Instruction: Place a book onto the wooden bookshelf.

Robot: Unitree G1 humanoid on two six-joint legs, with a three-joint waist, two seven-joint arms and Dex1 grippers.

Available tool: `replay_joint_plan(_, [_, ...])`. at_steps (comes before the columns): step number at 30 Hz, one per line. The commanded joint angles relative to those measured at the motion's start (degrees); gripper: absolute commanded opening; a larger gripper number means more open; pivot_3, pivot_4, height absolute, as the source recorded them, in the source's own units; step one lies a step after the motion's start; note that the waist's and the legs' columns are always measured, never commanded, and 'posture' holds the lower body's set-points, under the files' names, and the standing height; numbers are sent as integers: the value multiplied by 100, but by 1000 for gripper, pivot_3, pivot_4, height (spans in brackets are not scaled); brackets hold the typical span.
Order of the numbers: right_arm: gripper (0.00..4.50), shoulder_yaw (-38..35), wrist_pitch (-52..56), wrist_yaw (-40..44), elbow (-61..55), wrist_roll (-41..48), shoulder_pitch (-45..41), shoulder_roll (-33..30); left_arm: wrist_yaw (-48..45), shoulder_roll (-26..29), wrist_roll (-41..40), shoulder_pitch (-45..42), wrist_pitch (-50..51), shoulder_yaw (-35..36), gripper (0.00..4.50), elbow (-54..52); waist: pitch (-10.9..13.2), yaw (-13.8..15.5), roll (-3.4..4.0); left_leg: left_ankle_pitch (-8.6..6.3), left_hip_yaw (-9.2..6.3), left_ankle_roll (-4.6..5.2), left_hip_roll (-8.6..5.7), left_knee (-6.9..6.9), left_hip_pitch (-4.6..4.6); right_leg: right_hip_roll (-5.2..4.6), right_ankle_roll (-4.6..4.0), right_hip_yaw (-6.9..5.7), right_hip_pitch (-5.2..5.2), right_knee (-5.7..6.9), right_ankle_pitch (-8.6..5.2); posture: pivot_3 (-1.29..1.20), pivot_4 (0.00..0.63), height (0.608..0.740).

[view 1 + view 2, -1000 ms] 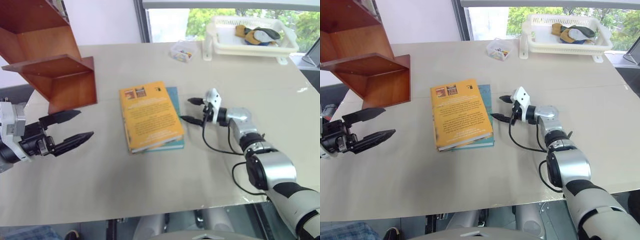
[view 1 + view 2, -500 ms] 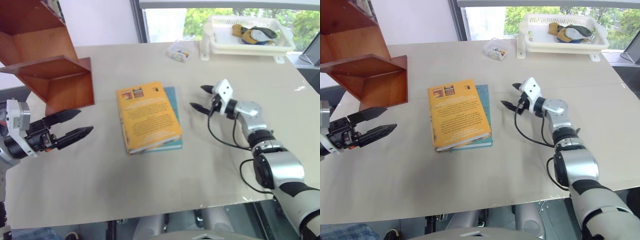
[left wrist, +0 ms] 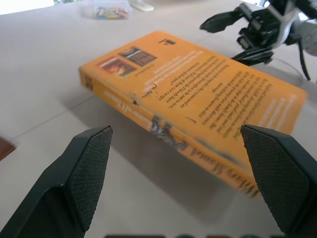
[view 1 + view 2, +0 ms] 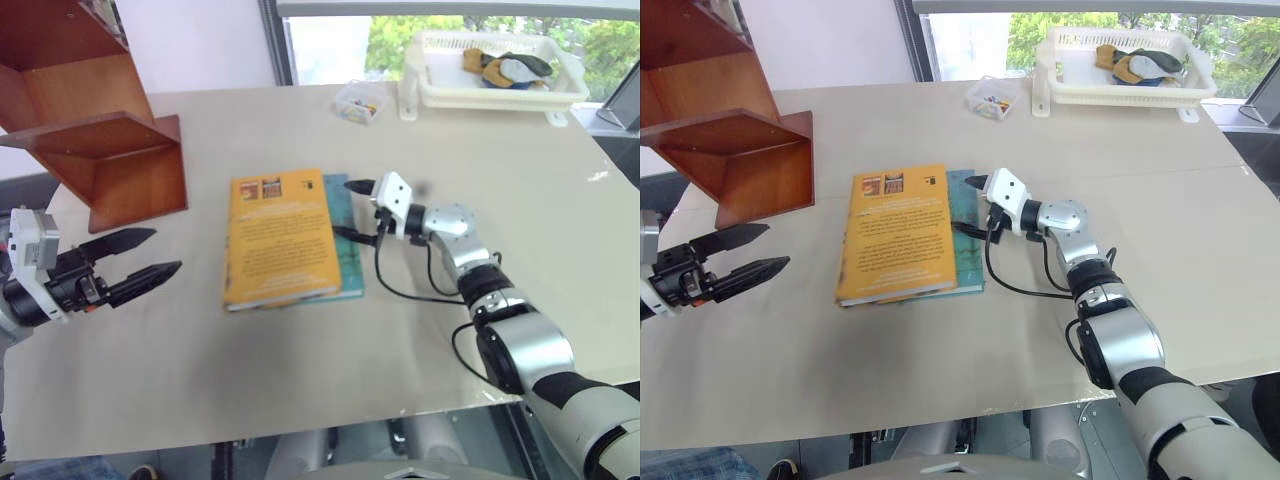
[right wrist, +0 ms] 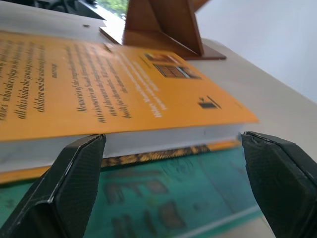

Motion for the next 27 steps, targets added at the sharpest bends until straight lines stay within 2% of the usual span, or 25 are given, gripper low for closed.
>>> replay_joint_plan(1, [4500, 130, 74, 165, -580, 168, 122, 59, 72, -8, -94, 37, 12, 217, 4459, -114, -2, 7, -4, 0, -4, 0, 1, 0, 0, 0, 0, -4, 0, 0, 0, 0, 150, 740])
replay_joint_plan(6, [4500, -11, 222, 0, -716, 234, 100, -250, 200, -160, -141, -244, 136, 27, 4459, 362, -2, 35, -3, 0, -4, -1, -1, 0, 0, -1, 0, -5, 0, 2, 0, 0, 150, 740])
replay_joint_plan(13, [4500, -365, 820, 94, -1859, 661, 774, -1228, 388, -335, -33, -1846, 683, -701, 4459, 1965, -6, 197, -9, 1, -21, -1, -10, 6, -1, -8, 0, -27, 10, 1, 0, 0, 150, 740])
replay_joint_plan(16, [4500, -586, 1464, 313, -2927, 1173, 1344, -1686, 230, -416, 119, -2726, 907, -1074, 4459, 3027, -7, 215, -12, 1, -24, 0, -18, 8, -2, -12, 1, -32, 13, 0, 0, 0, 150, 740])
replay_joint_plan(20, [4500, -1043, 2913, 682, -4882, 2432, 2347, -2426, -257, -605, 558, -3843, 1162, -1809, 4459, 4273, -7, 188, -12, 2, -22, 1, -18, 21, -42, -9, 2, -44, -20, 7, 1, 0, 150, 740])
replay_joint_plan(24, [4500, -1674, 4375, 976, -6744, 3688, 3903, -3508, -714, -864, 1282, -4883, 1239, -2558, 4459, 5595, -10, 205, -17, 1, -21, 3, -18, 30, -52, -5, 3, -53, -25, 11, 1, 0, 150, 740])
replay_joint_plan(27, [4500, -2290, 5144, 1027, -7630, 4511, 4854, -4118, -957, -1012, 1745, -5424, 1274, -2916, 4459, 6319, -13, 185, -26, -1, -20, 8, -18, 36, -56, -2, 4, -58, -22, 9, 0, 0, 150, 740])
